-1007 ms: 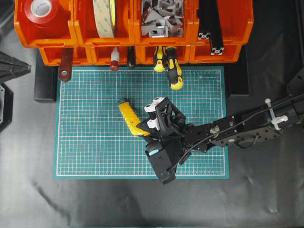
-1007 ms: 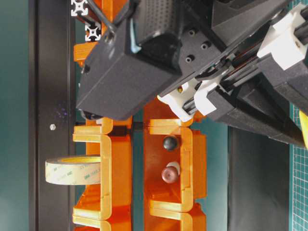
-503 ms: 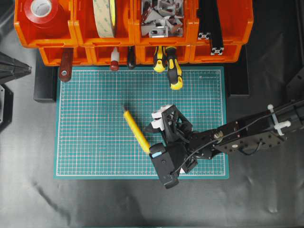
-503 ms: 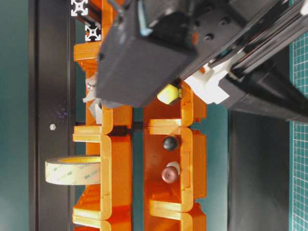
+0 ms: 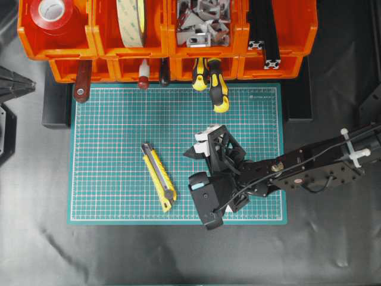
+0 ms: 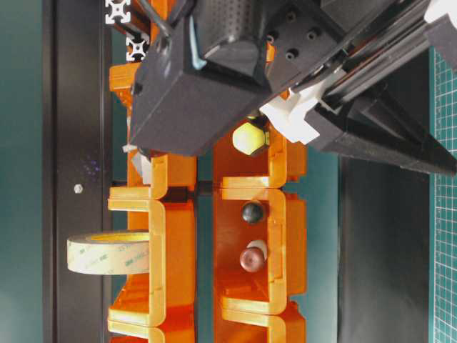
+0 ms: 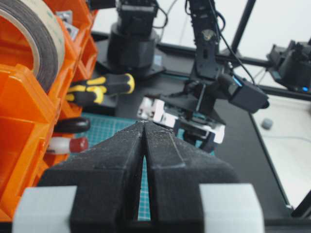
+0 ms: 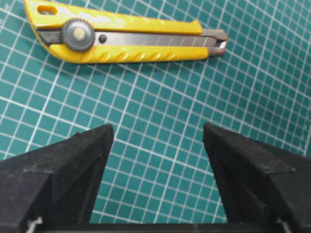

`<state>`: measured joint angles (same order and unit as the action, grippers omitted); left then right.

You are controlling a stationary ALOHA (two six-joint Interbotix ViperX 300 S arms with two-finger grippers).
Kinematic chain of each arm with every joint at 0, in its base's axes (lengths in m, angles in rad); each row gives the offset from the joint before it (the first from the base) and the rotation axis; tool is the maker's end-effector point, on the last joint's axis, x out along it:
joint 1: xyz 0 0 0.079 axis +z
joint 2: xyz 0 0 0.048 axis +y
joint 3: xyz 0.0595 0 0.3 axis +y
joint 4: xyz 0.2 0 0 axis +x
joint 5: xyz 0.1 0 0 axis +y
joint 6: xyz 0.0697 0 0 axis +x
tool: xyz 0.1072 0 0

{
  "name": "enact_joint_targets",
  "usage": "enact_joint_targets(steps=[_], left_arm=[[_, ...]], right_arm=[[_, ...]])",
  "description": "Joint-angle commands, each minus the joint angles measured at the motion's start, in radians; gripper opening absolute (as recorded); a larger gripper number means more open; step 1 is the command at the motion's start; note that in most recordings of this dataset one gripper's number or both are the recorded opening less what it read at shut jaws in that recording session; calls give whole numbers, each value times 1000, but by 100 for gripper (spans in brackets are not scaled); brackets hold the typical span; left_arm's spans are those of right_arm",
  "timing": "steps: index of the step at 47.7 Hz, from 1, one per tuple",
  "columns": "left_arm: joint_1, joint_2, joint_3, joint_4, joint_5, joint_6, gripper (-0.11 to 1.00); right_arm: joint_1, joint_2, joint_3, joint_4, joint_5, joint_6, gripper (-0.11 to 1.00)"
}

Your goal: Pick cutter from container rack with right arm.

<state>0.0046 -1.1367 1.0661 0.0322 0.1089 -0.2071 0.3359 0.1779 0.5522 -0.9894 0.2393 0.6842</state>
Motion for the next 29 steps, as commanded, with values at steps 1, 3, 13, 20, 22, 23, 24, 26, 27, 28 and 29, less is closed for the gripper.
enact_joint_targets(steps=[1,3,13,20,22,23,24,26,27,28,29], left_arm=[[3,6,-31,3,-3,-2,0],[5,6,-31,3,-3,-2,0],[3,6,-32,3,5,-2,0],[3,5,-31,3,9,-2,0],[3,5,-32,3,12,-2,0],[3,3,-32,3,14,-2,0],[3,3,-31,3,15,-2,0],[3,3,-32,3,15,-2,0],[3,2,-32,3,15,-2,0],[3,2,-32,3,15,-2,0],[3,2,-32,3,15,-2,0]], right_arm=[[3,-44,-3,6,8,8,72],[3,-52,2,9,9,18,72],[3,-127,46,20,6,140,72],[8,-210,84,18,3,213,72],[11,-242,98,18,3,230,72],[11,-256,104,18,2,238,72],[12,-268,107,20,2,242,72],[15,-293,117,18,-3,252,72],[17,-304,124,18,-3,255,72],[18,-314,127,20,-5,259,72],[21,-327,132,20,-8,264,72]])
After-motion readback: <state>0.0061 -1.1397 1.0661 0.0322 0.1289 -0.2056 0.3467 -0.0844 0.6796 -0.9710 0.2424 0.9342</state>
